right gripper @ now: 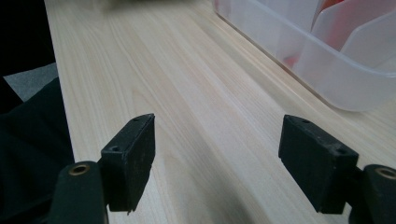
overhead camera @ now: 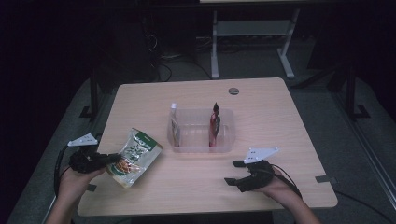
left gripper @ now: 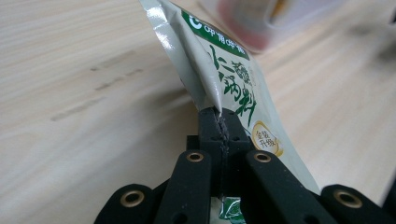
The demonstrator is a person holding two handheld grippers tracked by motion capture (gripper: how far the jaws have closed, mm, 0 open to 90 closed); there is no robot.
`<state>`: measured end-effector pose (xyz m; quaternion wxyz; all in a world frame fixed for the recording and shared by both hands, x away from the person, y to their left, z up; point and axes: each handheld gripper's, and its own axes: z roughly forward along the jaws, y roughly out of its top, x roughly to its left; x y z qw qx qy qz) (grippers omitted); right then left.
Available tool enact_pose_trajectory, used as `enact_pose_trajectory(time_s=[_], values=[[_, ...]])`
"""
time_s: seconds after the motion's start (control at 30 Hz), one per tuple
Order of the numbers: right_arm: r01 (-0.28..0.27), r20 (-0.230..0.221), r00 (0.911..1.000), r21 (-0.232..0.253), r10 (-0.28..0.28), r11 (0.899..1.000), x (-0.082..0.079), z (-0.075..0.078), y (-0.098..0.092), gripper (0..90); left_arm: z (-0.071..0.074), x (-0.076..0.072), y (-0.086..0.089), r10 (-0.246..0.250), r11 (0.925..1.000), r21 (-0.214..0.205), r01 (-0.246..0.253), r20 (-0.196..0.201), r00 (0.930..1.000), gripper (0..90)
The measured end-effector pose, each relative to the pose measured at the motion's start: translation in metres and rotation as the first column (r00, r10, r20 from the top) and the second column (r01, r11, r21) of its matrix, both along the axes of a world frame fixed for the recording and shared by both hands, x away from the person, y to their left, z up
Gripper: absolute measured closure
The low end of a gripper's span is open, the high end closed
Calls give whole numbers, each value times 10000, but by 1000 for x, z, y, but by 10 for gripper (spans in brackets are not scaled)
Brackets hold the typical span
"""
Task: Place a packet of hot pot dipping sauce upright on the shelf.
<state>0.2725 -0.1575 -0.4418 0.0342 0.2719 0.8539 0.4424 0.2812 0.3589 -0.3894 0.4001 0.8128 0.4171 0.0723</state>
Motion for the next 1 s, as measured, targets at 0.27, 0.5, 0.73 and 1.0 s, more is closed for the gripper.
enact_pose_trajectory(time_s=[0.27, 0.5, 0.73, 1.0], values=[[-2, -342, 9994, 231, 10, 9997, 2, 4, -2, 260, 2, -21, -23, -931, 9956, 14, 932, -162, 9955, 900], [-333, -927, 9950, 385, 368, 9987, 4, 9, -3, 173, 4, -30, -50, -1854, 9826, -138, 1852, -152, 9825, 900], [-530, -940, 9940, 305, 557, 9981, 3, 11, -6, 178, 7, -31, -84, -2899, 9569, -164, 2899, 46, 9570, 900], [-531, -912, 9941, 593, 584, 9968, 8, 16, -12, 204, 8, -17, -121, -4118, 9109, -120, 4124, 369, 9105, 900]])
